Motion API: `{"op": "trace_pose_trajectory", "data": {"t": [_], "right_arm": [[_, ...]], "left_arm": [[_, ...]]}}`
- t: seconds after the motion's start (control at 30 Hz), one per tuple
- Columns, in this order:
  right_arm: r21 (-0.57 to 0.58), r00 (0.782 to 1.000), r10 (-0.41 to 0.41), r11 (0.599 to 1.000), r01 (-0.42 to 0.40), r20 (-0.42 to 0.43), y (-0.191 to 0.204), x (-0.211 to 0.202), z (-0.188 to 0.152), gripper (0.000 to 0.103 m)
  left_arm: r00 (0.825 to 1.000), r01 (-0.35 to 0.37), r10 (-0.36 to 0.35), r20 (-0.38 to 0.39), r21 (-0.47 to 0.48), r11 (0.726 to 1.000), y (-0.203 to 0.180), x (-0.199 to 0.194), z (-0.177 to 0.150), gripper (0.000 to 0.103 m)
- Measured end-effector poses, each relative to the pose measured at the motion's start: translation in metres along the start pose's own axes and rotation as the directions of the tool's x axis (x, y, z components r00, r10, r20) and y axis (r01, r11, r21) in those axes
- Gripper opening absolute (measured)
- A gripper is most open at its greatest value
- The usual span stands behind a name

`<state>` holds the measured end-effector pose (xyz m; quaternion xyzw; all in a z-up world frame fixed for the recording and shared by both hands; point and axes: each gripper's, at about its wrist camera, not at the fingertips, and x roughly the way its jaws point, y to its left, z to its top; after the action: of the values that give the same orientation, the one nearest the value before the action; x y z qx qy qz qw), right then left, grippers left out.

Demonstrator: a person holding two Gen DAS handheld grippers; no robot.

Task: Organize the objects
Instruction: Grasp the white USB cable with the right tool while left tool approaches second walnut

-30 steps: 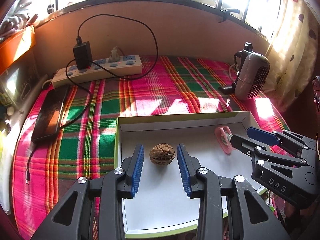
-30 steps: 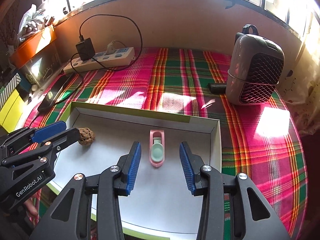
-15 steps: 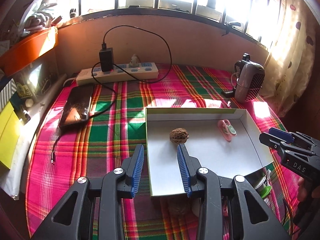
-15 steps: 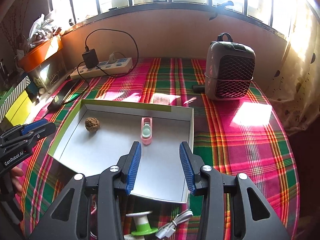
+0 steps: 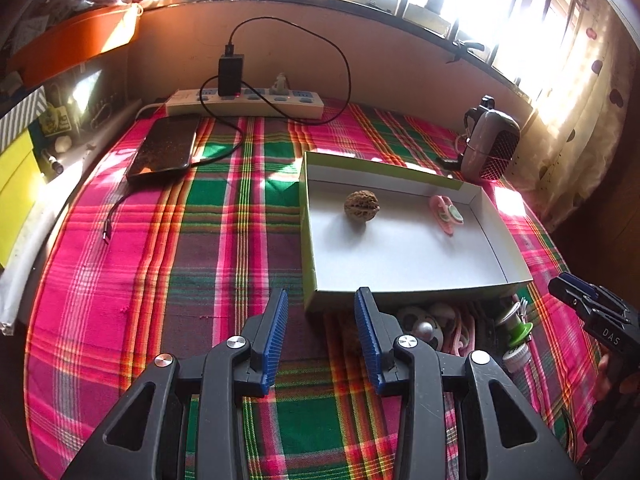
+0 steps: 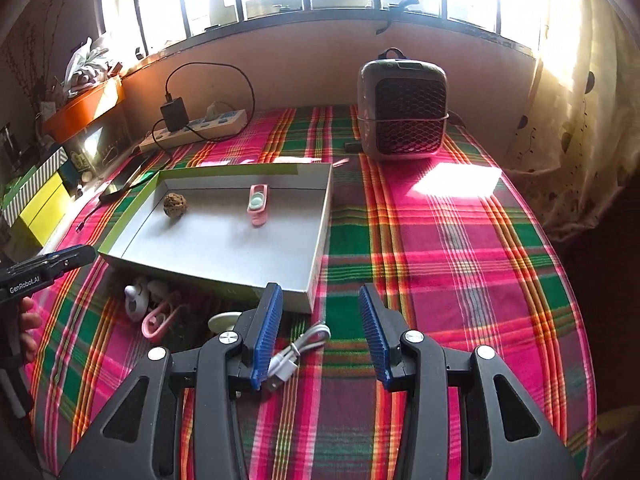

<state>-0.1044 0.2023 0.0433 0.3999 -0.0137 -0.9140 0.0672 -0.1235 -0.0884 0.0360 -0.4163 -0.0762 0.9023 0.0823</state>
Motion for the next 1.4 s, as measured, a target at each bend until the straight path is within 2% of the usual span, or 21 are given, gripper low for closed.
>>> {"op": "trace_pose_trajectory", "data": {"t": [0.23, 0.5, 0.6, 0.7, 1.13, 1.4], "right_arm": [[0.02, 0.999, 0.023, 1.0, -0.022, -0.041, 0.005, 0.01, -0.016, 0.042], [0.016, 0.997, -0.005, 1.0, 0.006, -0.08, 0.008, 0.022, -0.023, 0.042], [0.016, 0.995, 0.007, 1.0, -0.005, -0.098, 0.01, 0.027, -0.024, 0.052], [0.005, 0.994, 0.01, 1.0, -0.009, -0.109, 0.013, 0.029, -0.027, 0.053], [-0.03, 0.985, -0.132, 0.991, 0.129, -0.112, -0.001, 0.028, -0.033, 0.053], [-0.045, 0.988, -0.108, 0.994, 0.104, -0.109, 0.0, 0.03, -0.03, 0.053]], "left_arm": [[0.999, 0.022, -0.022, -0.036, -0.008, 1.0, -0.003, 0.008, -0.014, 0.034], [0.999, 0.023, -0.024, -0.045, -0.023, 0.999, -0.002, 0.008, -0.018, 0.034], [0.998, 0.027, -0.028, -0.051, -0.017, 0.999, -0.004, 0.01, -0.019, 0.034], [0.998, 0.031, -0.031, -0.055, -0.016, 0.999, -0.005, 0.011, -0.019, 0.034], [0.996, 0.05, -0.05, -0.072, -0.004, 0.999, -0.013, 0.018, -0.017, 0.035], [0.996, 0.04, -0.039, -0.081, 0.006, 0.999, -0.02, 0.026, -0.014, 0.036]]}}
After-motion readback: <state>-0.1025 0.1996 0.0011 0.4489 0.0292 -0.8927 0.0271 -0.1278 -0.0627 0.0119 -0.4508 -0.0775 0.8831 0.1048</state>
